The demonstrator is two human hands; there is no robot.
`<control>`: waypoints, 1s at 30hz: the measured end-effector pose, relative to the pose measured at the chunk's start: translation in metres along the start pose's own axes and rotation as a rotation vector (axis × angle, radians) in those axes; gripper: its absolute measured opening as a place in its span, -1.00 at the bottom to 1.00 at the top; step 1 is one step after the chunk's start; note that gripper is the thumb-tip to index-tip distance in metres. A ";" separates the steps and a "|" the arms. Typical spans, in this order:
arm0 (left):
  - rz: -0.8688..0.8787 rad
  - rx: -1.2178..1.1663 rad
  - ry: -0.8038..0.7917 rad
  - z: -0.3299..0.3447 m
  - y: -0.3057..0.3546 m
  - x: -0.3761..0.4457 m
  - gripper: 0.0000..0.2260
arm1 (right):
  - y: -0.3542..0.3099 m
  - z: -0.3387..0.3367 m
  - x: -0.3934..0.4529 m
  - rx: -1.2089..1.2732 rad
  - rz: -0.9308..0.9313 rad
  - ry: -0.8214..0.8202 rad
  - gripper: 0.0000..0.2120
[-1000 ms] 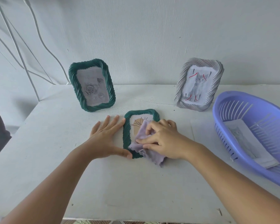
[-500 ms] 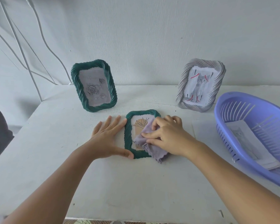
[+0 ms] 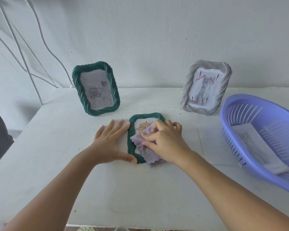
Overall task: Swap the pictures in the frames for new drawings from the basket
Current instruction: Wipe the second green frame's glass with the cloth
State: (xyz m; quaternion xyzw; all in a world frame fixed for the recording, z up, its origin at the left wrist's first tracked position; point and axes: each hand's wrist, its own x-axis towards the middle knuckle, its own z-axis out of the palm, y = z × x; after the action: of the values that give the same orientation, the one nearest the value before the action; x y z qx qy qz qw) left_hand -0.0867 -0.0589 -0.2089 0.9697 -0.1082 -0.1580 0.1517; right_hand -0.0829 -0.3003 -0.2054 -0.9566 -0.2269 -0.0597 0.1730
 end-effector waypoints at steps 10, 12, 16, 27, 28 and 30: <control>0.004 -0.009 -0.006 -0.001 0.001 0.000 0.25 | 0.025 -0.010 -0.006 -0.107 0.023 -0.011 -0.70; 0.004 -0.006 -0.010 -0.001 0.001 -0.001 0.24 | 0.030 -0.012 0.000 -0.111 0.117 0.014 -0.70; 0.002 -0.004 -0.010 0.000 0.000 0.000 0.23 | 0.011 -0.003 -0.001 0.029 0.022 -0.072 -0.71; -0.003 0.006 -0.018 -0.001 0.000 0.000 0.23 | 0.032 -0.006 0.002 -0.021 0.098 0.004 -0.75; -0.003 0.007 -0.017 -0.001 0.000 0.000 0.23 | 0.027 -0.003 0.003 0.001 0.084 -0.004 -0.75; -0.003 0.005 -0.010 0.000 0.000 0.000 0.23 | 0.023 -0.003 -0.006 0.032 0.006 -0.083 -0.71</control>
State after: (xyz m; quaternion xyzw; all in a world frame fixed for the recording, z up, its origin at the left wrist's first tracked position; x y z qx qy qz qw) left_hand -0.0866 -0.0586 -0.2086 0.9694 -0.1078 -0.1628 0.1486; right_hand -0.0776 -0.3228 -0.2106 -0.9560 -0.2319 -0.0159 0.1790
